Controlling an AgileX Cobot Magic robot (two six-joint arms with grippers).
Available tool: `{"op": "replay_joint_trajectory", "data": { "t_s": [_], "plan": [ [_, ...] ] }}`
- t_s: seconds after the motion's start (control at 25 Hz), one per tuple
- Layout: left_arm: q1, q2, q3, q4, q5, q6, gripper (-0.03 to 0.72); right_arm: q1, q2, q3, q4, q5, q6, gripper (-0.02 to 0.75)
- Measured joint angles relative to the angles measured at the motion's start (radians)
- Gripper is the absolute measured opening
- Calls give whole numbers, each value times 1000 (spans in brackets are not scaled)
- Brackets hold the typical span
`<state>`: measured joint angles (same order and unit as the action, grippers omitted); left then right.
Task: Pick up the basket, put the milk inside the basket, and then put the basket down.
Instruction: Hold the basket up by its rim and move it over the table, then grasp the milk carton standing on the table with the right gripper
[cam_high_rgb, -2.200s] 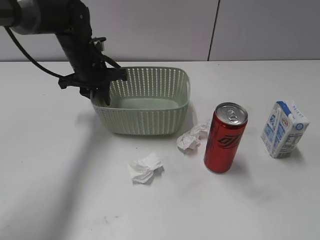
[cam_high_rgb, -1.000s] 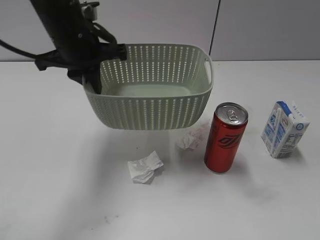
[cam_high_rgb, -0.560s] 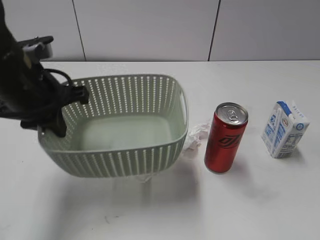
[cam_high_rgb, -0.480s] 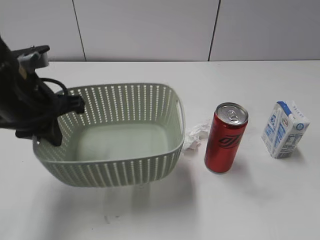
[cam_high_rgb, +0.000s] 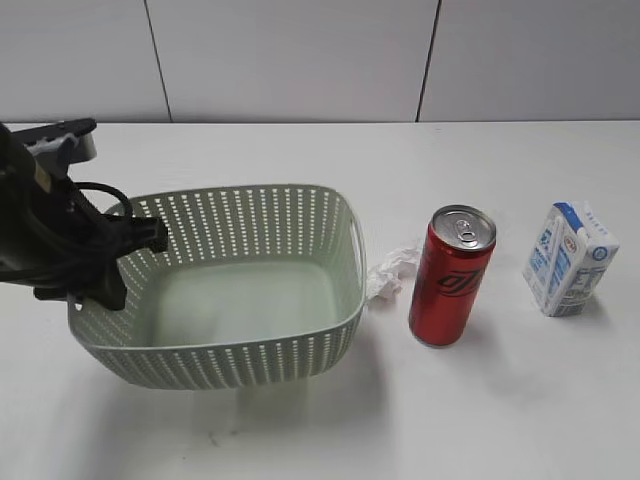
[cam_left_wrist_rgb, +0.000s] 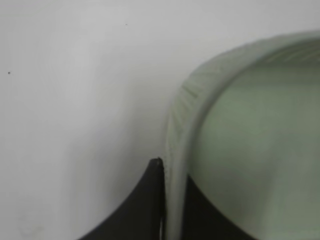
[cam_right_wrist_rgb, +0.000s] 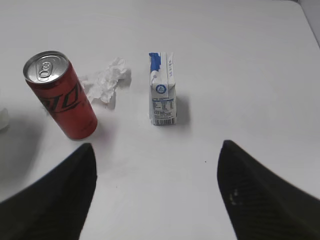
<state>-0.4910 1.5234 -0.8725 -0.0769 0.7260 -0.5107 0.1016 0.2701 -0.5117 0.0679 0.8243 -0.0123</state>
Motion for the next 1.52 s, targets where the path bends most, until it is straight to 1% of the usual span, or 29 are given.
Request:
{"op": "replay_joint_trajectory", "data": {
  "t_s": [0.16, 0.36, 0.64, 0.92, 1.08, 1.28, 1.4, 1.52],
  "plan": [
    [0, 0, 0, -3, -25, 13, -1, 0, 260, -91, 0, -34, 12, 590],
    [0, 0, 0, -4, -30, 41, -1, 0, 592, -202, 0, -41, 12, 590],
    [0, 0, 0, 7, -32, 47, -1, 0, 975, -357, 1, -78, -41, 590],
    [0, 0, 0, 8, -34, 50, -1, 0, 1219, -425, 2, -189, -92, 592],
    [0, 0, 0, 8, -36, 50, -1, 0, 1326, -454, 4, -256, -118, 645],
    [0, 0, 0, 8, -37, 50, -1, 0, 1453, -480, 4, -303, -121, 656],
    [0, 0, 0, 9, -37, 50, -1, 0, 1519, -483, 4, -303, -121, 642],
    [0, 0, 0, 14, -37, 50, -1, 0, 1546, -483, 4, -295, -116, 587]
  ]
}}
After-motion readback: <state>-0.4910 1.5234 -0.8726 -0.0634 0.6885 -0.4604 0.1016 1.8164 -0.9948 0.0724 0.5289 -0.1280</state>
